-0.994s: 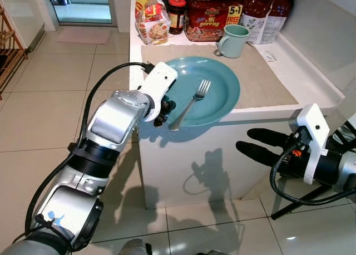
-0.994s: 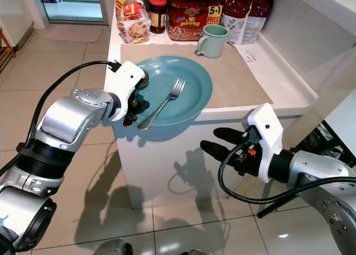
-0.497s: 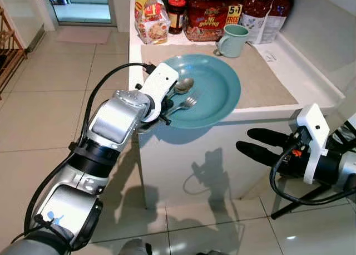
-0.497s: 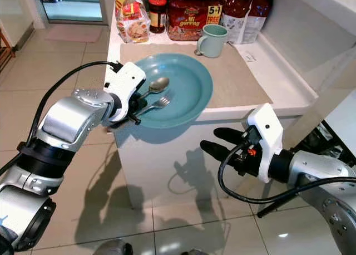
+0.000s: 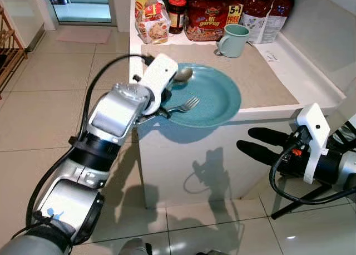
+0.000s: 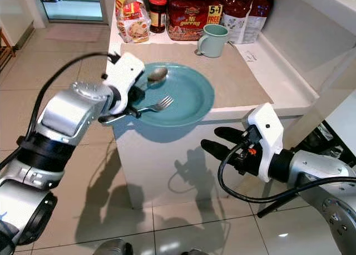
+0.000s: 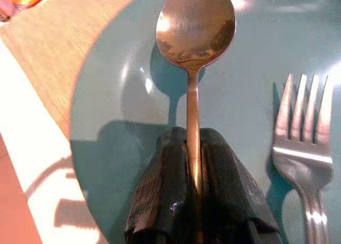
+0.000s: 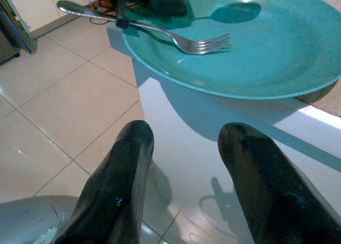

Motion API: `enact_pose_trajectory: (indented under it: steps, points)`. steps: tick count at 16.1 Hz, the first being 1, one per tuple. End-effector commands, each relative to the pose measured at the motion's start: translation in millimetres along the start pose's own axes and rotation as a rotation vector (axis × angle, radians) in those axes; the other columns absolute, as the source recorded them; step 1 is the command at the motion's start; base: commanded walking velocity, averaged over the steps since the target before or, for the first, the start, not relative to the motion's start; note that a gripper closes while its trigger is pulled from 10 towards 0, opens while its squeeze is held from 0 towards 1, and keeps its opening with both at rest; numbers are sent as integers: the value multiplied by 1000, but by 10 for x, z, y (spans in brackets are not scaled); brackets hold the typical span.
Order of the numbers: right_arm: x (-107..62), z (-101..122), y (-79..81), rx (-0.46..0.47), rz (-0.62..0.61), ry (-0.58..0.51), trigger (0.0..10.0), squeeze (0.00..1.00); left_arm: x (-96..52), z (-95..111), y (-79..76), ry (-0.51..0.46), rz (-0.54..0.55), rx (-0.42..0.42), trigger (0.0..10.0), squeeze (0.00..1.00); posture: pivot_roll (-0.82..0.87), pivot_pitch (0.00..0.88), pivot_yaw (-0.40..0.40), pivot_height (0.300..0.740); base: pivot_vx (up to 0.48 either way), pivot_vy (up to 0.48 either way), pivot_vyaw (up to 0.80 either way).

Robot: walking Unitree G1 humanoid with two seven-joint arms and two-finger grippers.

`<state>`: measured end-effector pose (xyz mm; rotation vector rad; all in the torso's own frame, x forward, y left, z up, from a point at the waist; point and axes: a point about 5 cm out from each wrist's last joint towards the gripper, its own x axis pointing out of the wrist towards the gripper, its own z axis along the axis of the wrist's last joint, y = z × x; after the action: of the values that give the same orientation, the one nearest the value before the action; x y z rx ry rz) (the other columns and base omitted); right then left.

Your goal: Setting the table

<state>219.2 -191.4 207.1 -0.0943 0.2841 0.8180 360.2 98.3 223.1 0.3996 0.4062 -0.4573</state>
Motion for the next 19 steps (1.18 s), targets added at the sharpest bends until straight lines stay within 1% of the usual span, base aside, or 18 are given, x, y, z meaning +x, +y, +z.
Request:
enact_pose_trajectory:
  steps: [1,2,3,4,5,6,8,9,10,11,12,13,14,16,17,18,19]
  points:
    - [-25,55,-38,-21,-33,-28,10000,0,-47,213,61,-89,33,-4,0,0,11,38,-57,740,0,0,0]
    - [-25,55,-38,-21,-33,-28,10000,0,-47,213,61,-89,33,-4,0,0,11,38,-57,740,0,0,0]
    - [-19,65,-41,-22,-40,-38,10000,0,-80,362,34,-174,8,-19,0,0,11,38,-54,740,0,0,0]
    - [-19,75,-49,-22,-49,-47,10000,0,-98,435,25,-228,1,-39,0,0,11,38,-54,740,0,0,0]
    - [-17,109,-80,-25,-82,-75,10000,0,-142,580,32,-348,-8,-91,0,0,11,40,-55,740,0,0,0]
    - [2,152,-103,-25,-113,-118,10000,0,-190,674,76,-437,16,-116,0,0,10,41,-55,740,0,0,0]
    - [35,205,-115,-30,-149,-180,10000,0,-274,755,122,-515,41,-135,0,0,14,44,-51,740,0,0,0]
    - [84,252,-122,-5,-210,-269,10000,0,-418,808,149,-597,63,-169,0,0,21,49,-47,740,0,0,0]
    - [108,271,-118,5,-235,-308,10000,0,-482,813,158,-630,80,-174,0,0,22,49,-46,740,0,0,0]
    - [161,300,-94,14,-284,-369,10000,0,-623,799,156,-721,102,-159,0,0,25,50,-42,740,0,0,0]
    - [210,355,-70,61,-366,-466,10000,0,-788,672,203,-801,176,-207,4902,0,29,59,-35,740,0,0,0]
    - [243,389,-19,110,-419,-541,10000,0,-914,520,236,-835,223,-259,10000,0,33,62,-39,740,0,0,0]
    - [264,391,30,139,-434,-577,10000,0,-1004,388,236,-845,236,-284,10000,0,37,62,-43,740,0,0,0]
    - [308,342,94,166,-429,-576,10000,0,-1061,243,207,-840,254,-254,10000,0,42,65,-46,740,0,0,0]
    - [344,288,159,128,-417,-554,10000,0,-1090,117,163,-822,262,-211,10000,0,46,64,-48,740,0,0,0]
    - [364,202,247,72,-404,-537,10000,0,-1172,-95,50,-794,247,-168,10000,0,52,65,-62,740,0,-480,0]
    - [350,195,263,50,-403,-553,10000,0,-1235,-165,-15,-788,235,-154,10000,0,58,67,-77,740,0,-480,0]
